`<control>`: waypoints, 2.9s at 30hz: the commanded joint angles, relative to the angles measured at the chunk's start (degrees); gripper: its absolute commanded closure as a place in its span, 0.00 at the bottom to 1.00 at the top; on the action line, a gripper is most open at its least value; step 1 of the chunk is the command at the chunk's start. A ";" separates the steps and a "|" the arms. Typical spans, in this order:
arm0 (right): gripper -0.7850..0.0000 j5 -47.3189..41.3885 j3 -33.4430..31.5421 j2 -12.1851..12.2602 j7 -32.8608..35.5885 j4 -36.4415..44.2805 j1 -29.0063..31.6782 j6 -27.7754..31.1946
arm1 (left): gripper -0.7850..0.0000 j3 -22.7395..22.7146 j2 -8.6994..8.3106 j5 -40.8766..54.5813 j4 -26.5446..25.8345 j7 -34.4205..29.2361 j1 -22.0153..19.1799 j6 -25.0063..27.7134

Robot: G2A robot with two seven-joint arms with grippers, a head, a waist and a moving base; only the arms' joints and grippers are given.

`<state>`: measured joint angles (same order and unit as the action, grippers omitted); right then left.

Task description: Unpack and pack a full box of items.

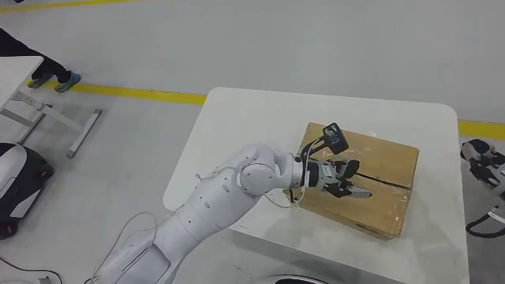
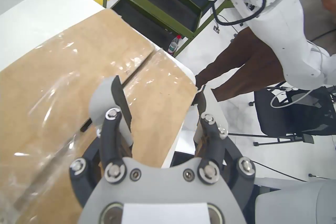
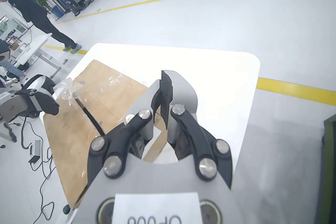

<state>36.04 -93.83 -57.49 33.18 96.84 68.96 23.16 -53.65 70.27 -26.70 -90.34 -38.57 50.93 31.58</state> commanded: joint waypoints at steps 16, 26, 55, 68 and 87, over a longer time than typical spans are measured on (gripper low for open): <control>0.13 -0.04 9.18 0.02 5.37 -3.71 -6.47 8.92 | 0.00 -14.71 -3.69 -11.11 -14.50 -0.33 10.20 -3.67; 0.13 3.43 24.52 -2.37 9.25 -14.97 -21.38 6.41 | 0.00 -20.75 -5.16 -19.78 -18.94 2.42 18.88 -6.35; 0.50 5.21 43.24 -8.97 8.77 -36.71 -40.42 11.08 | 0.00 -21.93 -5.46 -20.11 -19.47 2.91 19.89 -6.96; 1.00 5.38 43.78 -9.57 7.48 -37.11 -41.59 11.90 | 0.00 -21.93 -5.46 -20.11 -19.47 2.91 19.89 -6.96; 1.00 2.12 38.02 -7.76 8.72 -32.75 -39.45 12.14 | 0.00 -21.93 -5.46 -20.11 -19.47 2.91 19.89 -6.96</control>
<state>38.56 -55.54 -65.33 41.71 63.84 29.35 35.18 -75.58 64.81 -46.80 -109.81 -35.67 70.83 24.63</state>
